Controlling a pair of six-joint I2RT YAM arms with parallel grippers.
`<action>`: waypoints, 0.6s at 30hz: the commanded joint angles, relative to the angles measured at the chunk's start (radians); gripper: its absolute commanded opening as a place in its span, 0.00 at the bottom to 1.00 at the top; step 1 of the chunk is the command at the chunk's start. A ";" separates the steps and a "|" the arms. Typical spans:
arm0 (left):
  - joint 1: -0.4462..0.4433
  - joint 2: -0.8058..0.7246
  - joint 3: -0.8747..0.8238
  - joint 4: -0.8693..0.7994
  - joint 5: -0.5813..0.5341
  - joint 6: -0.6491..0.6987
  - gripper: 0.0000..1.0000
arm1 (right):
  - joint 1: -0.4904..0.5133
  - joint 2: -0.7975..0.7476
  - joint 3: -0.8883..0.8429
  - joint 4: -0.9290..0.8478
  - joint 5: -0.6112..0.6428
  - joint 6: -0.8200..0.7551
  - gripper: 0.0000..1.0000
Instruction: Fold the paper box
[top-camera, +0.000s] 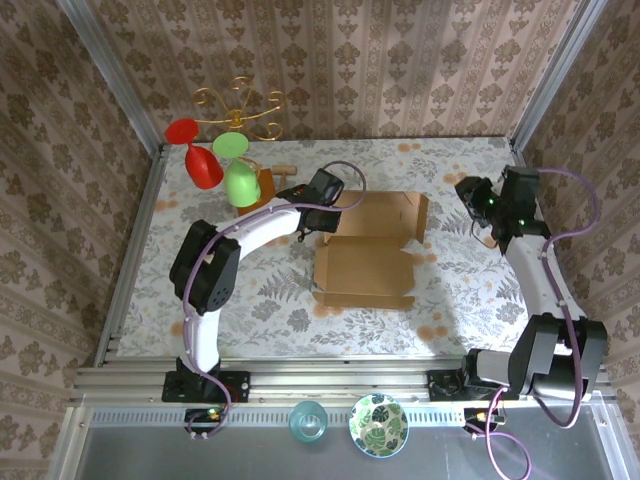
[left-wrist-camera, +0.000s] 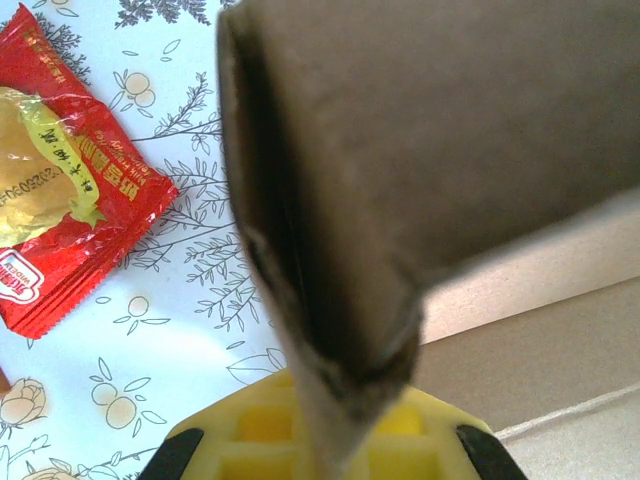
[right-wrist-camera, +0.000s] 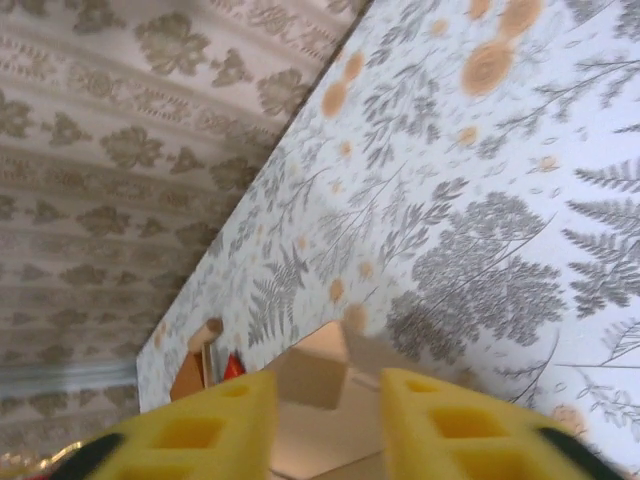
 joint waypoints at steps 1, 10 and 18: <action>0.000 -0.046 -0.018 0.001 0.035 0.036 0.00 | -0.053 0.100 -0.110 0.090 -0.076 -0.049 0.21; 0.017 -0.040 -0.034 0.037 0.095 0.076 0.00 | -0.012 0.474 0.069 -0.007 -0.277 -0.265 0.28; 0.033 -0.011 -0.012 0.035 0.121 0.093 0.00 | 0.073 0.505 0.093 0.049 -0.346 -0.316 0.27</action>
